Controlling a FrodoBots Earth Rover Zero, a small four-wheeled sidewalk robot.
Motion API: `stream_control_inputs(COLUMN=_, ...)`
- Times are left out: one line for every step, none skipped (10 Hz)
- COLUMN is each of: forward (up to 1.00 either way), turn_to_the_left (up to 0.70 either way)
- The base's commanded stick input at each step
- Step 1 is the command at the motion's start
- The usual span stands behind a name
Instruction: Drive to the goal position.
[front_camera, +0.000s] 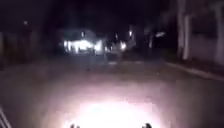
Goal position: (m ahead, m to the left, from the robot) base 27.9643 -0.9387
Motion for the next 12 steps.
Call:
stream_control_inputs(forward=0.70, turn_to_the_left=0.00)
stream_control_inputs(forward=0.70, turn_to_the_left=0.00)
stream_control_inputs(forward=0.70, turn_to_the_left=0.00)
stream_control_inputs(forward=0.70, turn_to_the_left=0.00)
stream_control_inputs(forward=0.70, turn_to_the_left=0.00)
stream_control_inputs(forward=0.70, turn_to_the_left=0.00)
stream_control_inputs(forward=0.70, turn_to_the_left=0.00)
stream_control_inputs(forward=0.70, turn_to_the_left=0.00)
stream_control_inputs(forward=0.70, turn_to_the_left=0.00)
stream_control_inputs(forward=0.70, turn_to_the_left=0.00)
stream_control_inputs(forward=0.70, turn_to_the_left=0.00)
stream_control_inputs(forward=0.70, turn_to_the_left=0.00)
